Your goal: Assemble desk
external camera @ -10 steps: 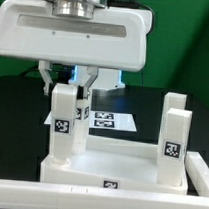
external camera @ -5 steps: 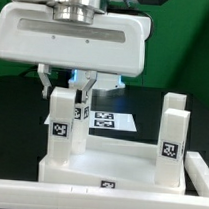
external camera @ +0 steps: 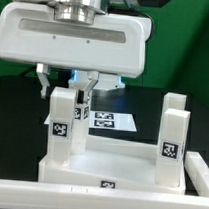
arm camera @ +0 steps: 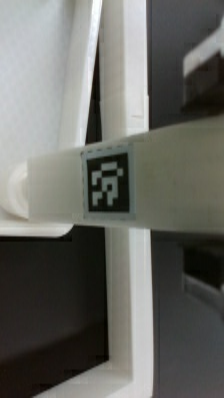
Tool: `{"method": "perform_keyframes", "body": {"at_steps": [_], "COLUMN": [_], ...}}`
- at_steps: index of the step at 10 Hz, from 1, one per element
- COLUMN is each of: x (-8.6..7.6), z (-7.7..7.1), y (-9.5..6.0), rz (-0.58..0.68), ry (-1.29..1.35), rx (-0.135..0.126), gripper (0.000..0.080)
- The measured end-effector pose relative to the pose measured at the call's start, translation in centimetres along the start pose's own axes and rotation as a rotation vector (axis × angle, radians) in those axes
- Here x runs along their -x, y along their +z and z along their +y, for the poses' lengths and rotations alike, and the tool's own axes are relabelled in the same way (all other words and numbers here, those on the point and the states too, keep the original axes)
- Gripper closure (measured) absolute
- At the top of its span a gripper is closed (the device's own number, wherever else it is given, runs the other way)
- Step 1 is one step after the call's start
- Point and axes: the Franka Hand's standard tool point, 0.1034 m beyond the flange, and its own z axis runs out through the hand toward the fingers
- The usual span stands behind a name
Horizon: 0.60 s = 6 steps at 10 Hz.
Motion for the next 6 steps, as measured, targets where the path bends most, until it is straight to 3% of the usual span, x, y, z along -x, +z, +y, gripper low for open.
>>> {"method": "perform_keyframes", "body": {"at_steps": [1, 2, 3, 6], "x": [0.00, 0.07, 0.24, -0.21], "z": [0.00, -0.04, -0.13, 0.60], "y": [0.01, 0.09, 0.32, -0.66], "rz": [0.000, -0.002, -0.006, -0.011], "ry": [0.000, -0.001, -0.003, -0.002], "rx": [0.000, 0.000, 0.001, -0.006], "gripper": [0.0327, 0.0193, 0.0156, 0.0150]}}
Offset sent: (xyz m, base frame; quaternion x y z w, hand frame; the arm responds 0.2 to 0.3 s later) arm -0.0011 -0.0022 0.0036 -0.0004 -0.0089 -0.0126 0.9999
